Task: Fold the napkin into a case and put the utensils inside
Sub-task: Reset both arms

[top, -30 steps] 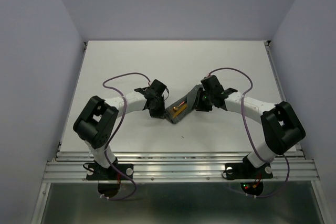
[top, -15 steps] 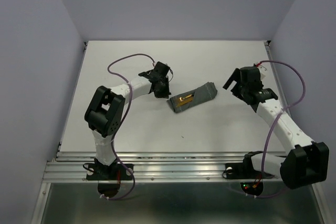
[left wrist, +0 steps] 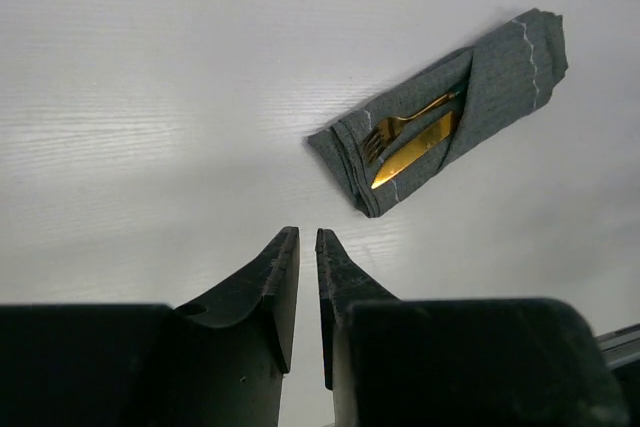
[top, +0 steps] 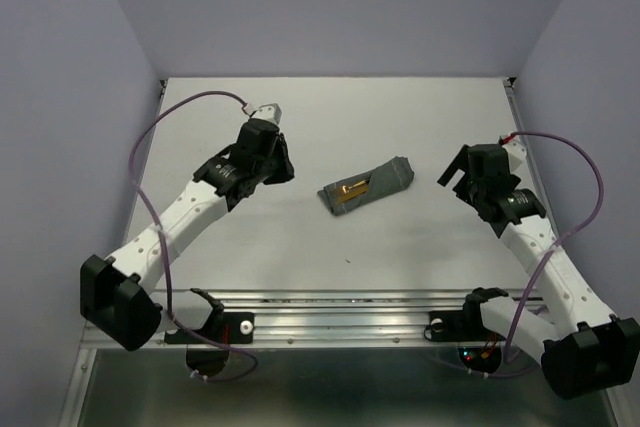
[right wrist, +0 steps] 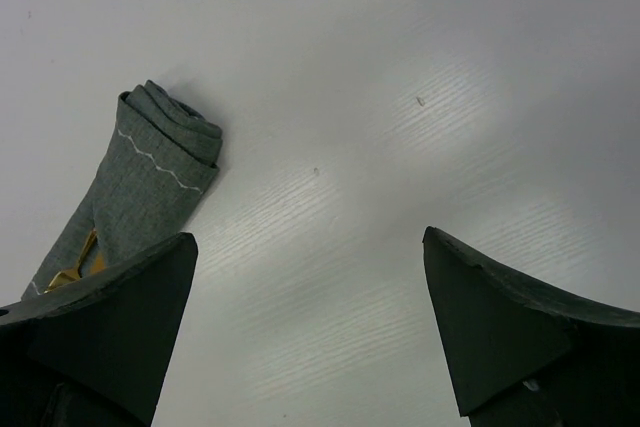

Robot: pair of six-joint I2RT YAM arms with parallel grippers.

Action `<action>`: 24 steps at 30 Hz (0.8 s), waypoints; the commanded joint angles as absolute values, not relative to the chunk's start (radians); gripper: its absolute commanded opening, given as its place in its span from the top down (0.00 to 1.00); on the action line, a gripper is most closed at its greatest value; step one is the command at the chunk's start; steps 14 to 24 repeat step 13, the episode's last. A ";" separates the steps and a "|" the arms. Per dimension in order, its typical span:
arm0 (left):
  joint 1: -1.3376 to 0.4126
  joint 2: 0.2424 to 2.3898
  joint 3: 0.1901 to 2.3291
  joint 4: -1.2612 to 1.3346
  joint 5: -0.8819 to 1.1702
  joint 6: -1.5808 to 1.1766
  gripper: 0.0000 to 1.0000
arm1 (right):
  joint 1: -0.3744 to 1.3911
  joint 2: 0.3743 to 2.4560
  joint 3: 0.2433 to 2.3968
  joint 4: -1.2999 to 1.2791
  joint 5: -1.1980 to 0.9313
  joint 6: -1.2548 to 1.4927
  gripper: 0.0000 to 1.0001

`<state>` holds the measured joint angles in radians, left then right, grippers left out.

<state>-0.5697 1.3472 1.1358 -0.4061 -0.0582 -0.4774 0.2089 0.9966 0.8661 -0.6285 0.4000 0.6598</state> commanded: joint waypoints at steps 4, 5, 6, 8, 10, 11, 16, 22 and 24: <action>-0.568 1.083 1.039 -0.456 -0.227 -0.523 0.75 | 0.210 0.904 0.838 -0.640 0.509 0.698 0.00; -0.569 1.036 1.019 -0.459 -0.268 -0.528 0.75 | 0.210 0.884 0.833 -0.638 0.515 0.703 0.00; -0.569 1.014 1.006 -0.460 -0.288 -0.534 0.75 | 0.210 0.874 0.827 -0.638 0.520 0.706 0.00; -0.568 0.956 0.988 -0.463 -0.322 -0.555 0.75 | 0.210 0.859 0.812 -0.640 0.541 0.712 0.00; -0.568 0.924 0.965 -0.475 -0.377 -0.575 0.75 | 0.210 0.838 0.802 -0.640 0.546 0.713 0.00; -0.568 0.896 0.959 -0.479 -0.396 -0.593 0.75 | 0.210 0.833 0.792 -0.640 0.554 0.716 0.00; -0.568 0.873 0.948 -0.492 -0.448 -0.609 0.75 | 0.210 0.821 0.787 -0.643 0.555 0.724 0.00; -0.568 0.873 0.948 -0.492 -0.448 -0.609 0.75 | 0.210 0.821 0.787 -0.643 0.555 0.724 0.00; -0.568 0.873 0.948 -0.492 -0.448 -0.609 0.75 | 0.210 0.821 0.787 -0.643 0.555 0.724 0.00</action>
